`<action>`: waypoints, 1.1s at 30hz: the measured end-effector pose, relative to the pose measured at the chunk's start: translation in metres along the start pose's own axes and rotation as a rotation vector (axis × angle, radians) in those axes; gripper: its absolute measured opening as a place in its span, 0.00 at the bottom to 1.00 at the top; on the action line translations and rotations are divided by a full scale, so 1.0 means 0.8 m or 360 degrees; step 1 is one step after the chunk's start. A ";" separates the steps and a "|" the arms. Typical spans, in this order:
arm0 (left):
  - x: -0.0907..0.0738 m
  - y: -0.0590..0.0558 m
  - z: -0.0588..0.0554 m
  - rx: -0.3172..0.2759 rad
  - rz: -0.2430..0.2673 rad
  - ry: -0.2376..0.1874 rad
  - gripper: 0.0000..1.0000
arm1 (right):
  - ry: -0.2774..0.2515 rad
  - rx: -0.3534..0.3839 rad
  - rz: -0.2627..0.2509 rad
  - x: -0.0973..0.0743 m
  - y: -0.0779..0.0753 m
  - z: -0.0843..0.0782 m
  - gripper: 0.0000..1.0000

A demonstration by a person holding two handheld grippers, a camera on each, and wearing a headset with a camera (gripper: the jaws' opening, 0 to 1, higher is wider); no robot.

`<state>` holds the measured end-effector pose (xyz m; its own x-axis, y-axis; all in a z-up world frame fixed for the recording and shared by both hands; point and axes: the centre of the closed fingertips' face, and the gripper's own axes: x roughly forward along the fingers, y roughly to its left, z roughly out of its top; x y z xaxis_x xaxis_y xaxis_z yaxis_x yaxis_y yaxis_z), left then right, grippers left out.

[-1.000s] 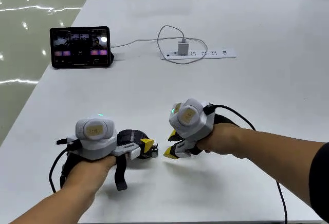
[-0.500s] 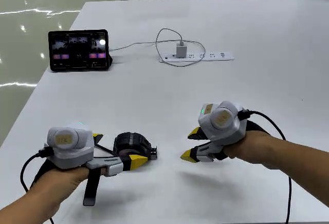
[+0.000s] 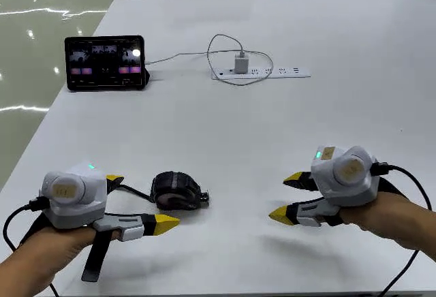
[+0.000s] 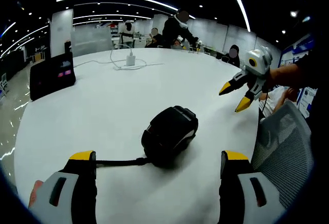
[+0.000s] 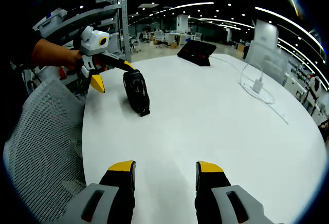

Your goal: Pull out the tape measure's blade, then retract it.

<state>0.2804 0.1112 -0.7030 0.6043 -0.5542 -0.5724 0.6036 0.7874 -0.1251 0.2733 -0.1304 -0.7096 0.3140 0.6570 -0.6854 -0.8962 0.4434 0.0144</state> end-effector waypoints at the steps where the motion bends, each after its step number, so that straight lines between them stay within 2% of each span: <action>1: -0.003 0.000 -0.001 -0.0009 -0.0002 -0.0002 0.99 | -0.0001 0.0003 -0.0014 -0.005 -0.003 -0.005 0.46; 2: -0.005 0.000 -0.001 -0.0015 -0.0003 -0.0007 0.99 | 0.0000 0.0001 -0.0022 -0.008 -0.004 -0.009 0.46; 4: -0.010 -0.001 0.005 -0.0058 -0.0009 -0.0076 0.99 | 0.0001 0.0008 -0.0040 -0.016 -0.007 -0.018 0.48; 8: -0.016 0.004 -0.002 -0.0022 0.0005 -0.0044 0.99 | 0.0000 0.0049 -0.0045 -0.028 -0.010 -0.032 0.54; 9: -0.018 0.004 -0.004 -0.0012 0.0007 -0.0039 0.99 | -0.0056 0.0112 -0.0002 -0.033 -0.004 -0.028 0.57; 10: -0.020 0.005 -0.005 -0.0010 0.0009 -0.0034 0.99 | -0.0074 0.0136 0.0005 -0.036 -0.004 -0.029 0.62; 11: -0.023 0.006 -0.009 -0.0007 0.0011 -0.0015 0.99 | -0.0059 0.0127 -0.0025 -0.042 -0.009 -0.034 0.64; 16: -0.034 0.005 -0.015 -0.0010 -0.0010 -0.0009 0.99 | -0.0065 0.0122 -0.0083 -0.062 -0.015 -0.044 0.66; 21: -0.039 0.006 -0.015 0.0030 -0.0002 -0.0007 0.99 | -0.0034 0.0112 -0.0121 -0.078 -0.024 -0.060 0.69; 27: -0.042 0.007 -0.023 0.0077 -0.0013 0.0027 0.99 | 0.0000 0.0106 -0.0165 -0.096 -0.032 -0.078 0.77; 30: -0.044 0.011 -0.023 0.0111 0.0000 0.0031 0.99 | -0.0016 0.0131 -0.0178 -0.105 -0.036 -0.086 0.80; 33: -0.047 0.013 -0.020 0.0132 0.0007 0.0023 0.99 | -0.0024 0.0143 -0.0194 -0.113 -0.039 -0.094 0.87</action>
<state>0.2554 0.1444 -0.6960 0.5998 -0.5462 -0.5847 0.6424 0.7644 -0.0552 0.2491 -0.2494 -0.7028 0.4242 0.6035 -0.6752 -0.8195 0.5730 -0.0026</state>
